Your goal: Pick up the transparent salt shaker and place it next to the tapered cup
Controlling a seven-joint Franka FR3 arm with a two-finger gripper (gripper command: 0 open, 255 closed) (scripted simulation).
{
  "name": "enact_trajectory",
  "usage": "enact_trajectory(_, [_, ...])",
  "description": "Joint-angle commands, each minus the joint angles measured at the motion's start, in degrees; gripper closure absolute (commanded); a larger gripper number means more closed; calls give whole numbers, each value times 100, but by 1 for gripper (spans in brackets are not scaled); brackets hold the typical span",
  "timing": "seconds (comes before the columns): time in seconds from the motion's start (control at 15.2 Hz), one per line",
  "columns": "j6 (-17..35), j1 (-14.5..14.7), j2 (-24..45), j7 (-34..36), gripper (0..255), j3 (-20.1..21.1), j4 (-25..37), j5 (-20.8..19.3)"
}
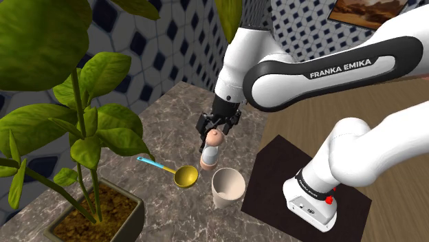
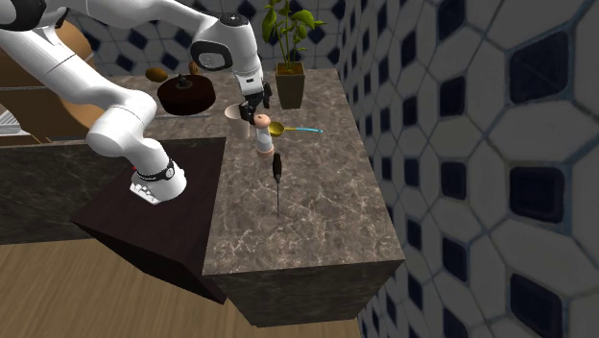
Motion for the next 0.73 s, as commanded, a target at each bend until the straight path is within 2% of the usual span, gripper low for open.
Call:
enact_trajectory(0.0, [-360, -21, -176, 13, 0, -78, 177, -53])
enact_trajectory(0.13, [-750, -46, -346, 25, 0, -168, 391, -115])
enact_trajectory(0.66, [-750, -45, -346, 25, 0, -169, 391, -115])
